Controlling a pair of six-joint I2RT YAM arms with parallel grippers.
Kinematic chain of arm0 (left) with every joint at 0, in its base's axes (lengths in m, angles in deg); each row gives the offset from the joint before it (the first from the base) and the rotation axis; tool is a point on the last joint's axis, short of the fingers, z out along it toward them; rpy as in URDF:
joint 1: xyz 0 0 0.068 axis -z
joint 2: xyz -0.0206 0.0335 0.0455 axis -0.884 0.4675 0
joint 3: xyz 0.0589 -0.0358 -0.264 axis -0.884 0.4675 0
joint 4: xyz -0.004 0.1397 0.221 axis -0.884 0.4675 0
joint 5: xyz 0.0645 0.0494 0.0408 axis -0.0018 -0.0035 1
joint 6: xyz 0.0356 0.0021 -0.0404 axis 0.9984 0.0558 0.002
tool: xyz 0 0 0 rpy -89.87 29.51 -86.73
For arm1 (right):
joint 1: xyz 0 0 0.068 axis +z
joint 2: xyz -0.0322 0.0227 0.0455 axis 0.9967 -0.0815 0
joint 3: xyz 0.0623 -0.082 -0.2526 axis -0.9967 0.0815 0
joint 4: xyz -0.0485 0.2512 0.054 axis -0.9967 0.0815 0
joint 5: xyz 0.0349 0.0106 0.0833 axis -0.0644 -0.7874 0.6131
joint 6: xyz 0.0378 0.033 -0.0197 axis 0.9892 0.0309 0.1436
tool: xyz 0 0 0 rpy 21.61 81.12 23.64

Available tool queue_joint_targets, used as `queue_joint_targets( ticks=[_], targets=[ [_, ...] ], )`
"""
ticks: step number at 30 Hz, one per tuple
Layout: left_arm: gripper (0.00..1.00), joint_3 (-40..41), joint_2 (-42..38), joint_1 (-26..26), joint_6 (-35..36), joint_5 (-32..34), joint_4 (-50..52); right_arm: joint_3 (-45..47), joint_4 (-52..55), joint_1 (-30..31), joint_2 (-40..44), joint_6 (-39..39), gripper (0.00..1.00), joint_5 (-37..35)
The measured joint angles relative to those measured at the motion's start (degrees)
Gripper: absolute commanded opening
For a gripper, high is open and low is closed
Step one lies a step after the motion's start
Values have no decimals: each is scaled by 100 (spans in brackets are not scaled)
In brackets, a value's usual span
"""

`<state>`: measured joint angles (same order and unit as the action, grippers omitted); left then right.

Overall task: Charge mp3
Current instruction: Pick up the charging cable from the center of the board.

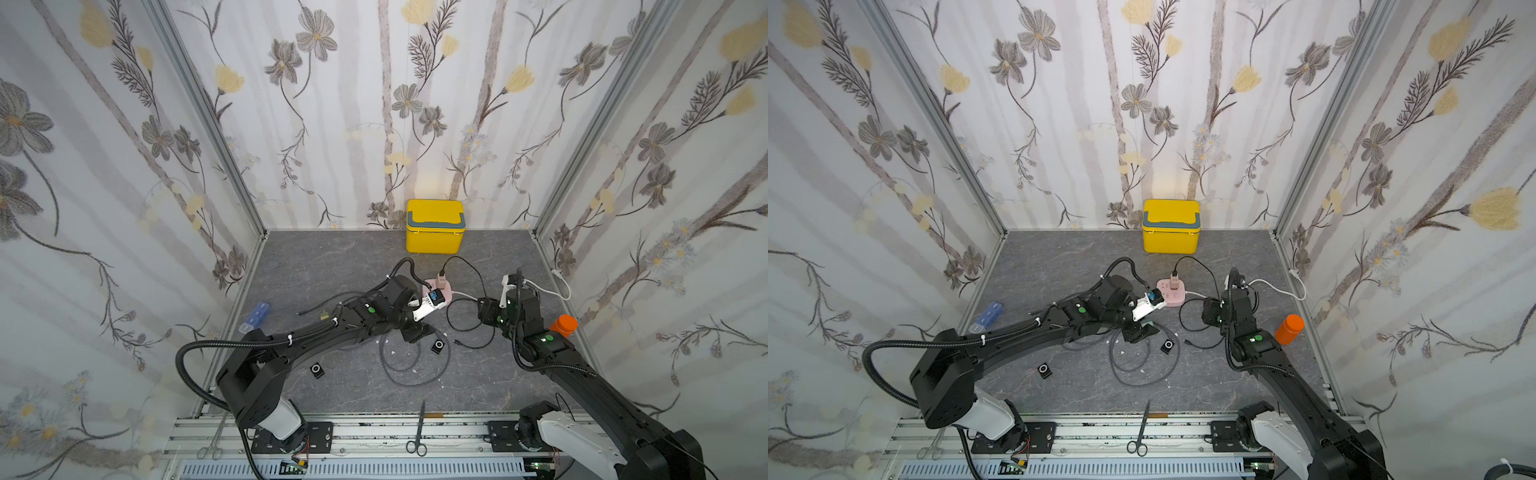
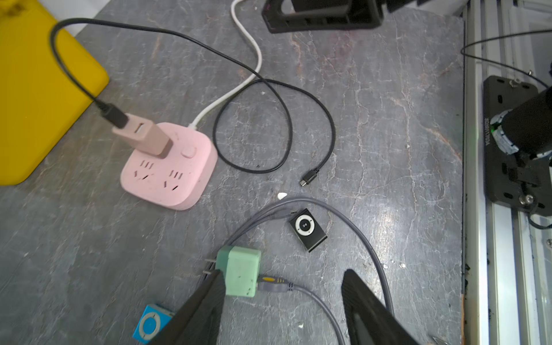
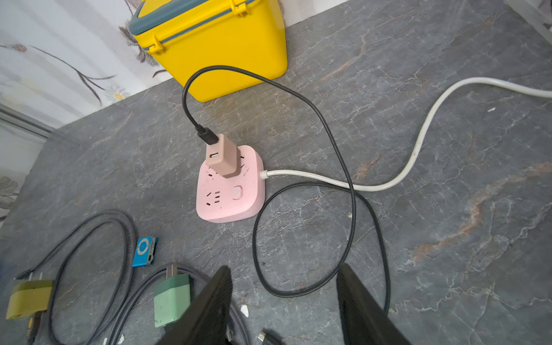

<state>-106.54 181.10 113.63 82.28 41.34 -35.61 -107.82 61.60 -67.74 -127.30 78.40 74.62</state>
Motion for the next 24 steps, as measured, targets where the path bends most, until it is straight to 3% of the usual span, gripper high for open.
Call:
queue_joint_targets(
  ticks=[10,24],
  targets=[
    [51,-1193,1530,474,901,566,566,179,-149,-966,197,212,47,452],
    [42,-2391,2824,632,2057,549,1180,304,-393,-1775,17,256,43,1228]
  ],
)
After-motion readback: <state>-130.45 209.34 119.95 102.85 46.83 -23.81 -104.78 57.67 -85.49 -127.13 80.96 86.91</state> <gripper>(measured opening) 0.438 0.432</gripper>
